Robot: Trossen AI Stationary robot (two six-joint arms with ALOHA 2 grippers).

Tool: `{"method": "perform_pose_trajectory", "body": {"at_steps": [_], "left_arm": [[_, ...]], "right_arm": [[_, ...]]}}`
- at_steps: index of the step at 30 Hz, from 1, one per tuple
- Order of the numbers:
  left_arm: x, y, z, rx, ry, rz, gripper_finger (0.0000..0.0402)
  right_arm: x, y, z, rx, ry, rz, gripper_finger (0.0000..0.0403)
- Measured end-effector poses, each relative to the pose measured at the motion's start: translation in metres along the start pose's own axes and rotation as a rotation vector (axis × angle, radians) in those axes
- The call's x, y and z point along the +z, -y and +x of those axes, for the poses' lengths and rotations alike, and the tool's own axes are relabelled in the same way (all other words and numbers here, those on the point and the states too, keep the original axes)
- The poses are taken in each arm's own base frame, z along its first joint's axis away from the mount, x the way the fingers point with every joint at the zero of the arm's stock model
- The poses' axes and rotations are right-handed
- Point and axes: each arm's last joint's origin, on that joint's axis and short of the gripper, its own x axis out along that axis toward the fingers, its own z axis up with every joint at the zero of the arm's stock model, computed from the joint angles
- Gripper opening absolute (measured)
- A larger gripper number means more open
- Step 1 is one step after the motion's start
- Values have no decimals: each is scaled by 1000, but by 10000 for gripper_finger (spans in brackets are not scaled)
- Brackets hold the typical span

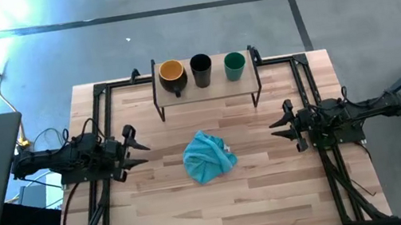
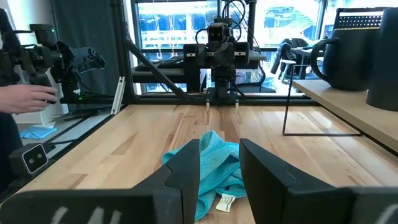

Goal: Stack small to large cups/mugs on shelf
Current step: Return to Home Position

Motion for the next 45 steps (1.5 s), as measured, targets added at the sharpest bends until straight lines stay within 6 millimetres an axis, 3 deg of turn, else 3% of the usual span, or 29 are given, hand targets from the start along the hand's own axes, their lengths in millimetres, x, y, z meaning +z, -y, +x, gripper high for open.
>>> {"method": "perform_pose_trajectory", "body": {"at_steps": [13, 21, 45], "left_arm": [[0, -3, 0, 118, -8, 91, 170], [-4, -6, -1, 204, -47, 53, 170], [-4, -6, -1, 206, -46, 52, 170]], "right_arm": [[0, 0, 0, 0, 0, 0, 103], [0, 0, 0, 0, 0, 0, 103], [0, 0, 0, 0, 0, 0, 103]]}}
